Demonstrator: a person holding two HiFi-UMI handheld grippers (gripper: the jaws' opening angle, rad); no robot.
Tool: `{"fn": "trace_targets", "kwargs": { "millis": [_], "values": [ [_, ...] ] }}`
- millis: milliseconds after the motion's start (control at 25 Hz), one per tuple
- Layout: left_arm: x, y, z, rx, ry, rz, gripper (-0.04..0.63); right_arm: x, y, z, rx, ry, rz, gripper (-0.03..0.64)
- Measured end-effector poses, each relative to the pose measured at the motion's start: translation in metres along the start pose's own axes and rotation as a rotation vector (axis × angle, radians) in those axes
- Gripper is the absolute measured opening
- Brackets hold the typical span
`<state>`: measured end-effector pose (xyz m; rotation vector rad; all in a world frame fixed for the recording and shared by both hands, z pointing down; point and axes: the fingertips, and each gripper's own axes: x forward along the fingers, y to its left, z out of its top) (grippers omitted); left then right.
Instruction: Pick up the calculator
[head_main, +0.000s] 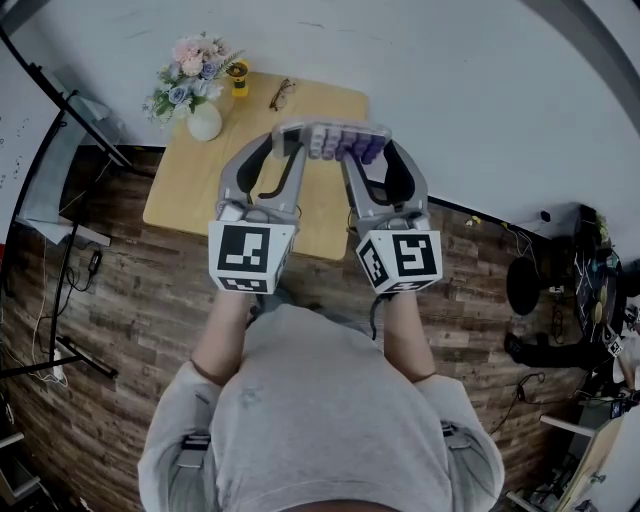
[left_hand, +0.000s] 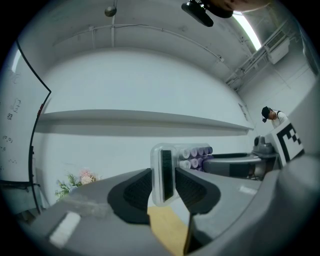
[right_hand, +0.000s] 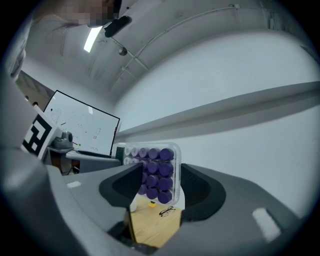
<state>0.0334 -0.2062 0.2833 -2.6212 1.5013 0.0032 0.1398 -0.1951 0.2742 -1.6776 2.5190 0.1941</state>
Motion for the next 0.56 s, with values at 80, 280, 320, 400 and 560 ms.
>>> {"fn": "trace_targets", "kwargs": {
  "millis": [80, 280, 320, 400, 560],
  "values": [
    [0.0, -0.003, 0.001, -0.001, -0.001, -0.002, 0.146, -0.003, -0.002, 0.0, 0.0, -0.001, -0.002, 0.233],
    [0.003, -0.011, 0.002, 0.004, -0.001, -0.011, 0.146, -0.008, -0.008, 0.002, -0.006, -0.004, -0.01, 0.232],
    [0.004, -0.012, 0.002, 0.004, -0.001, -0.013, 0.146, -0.009, -0.01, 0.003, -0.006, -0.005, -0.012, 0.232],
    [0.006, -0.015, 0.003, 0.004, -0.003, -0.016, 0.146, -0.01, -0.013, 0.003, -0.006, -0.007, -0.015, 0.232],
    [0.011, -0.016, 0.003, 0.007, -0.004, -0.018, 0.146, -0.009, -0.017, 0.003, -0.007, -0.01, -0.021, 0.232]
  ]
}}
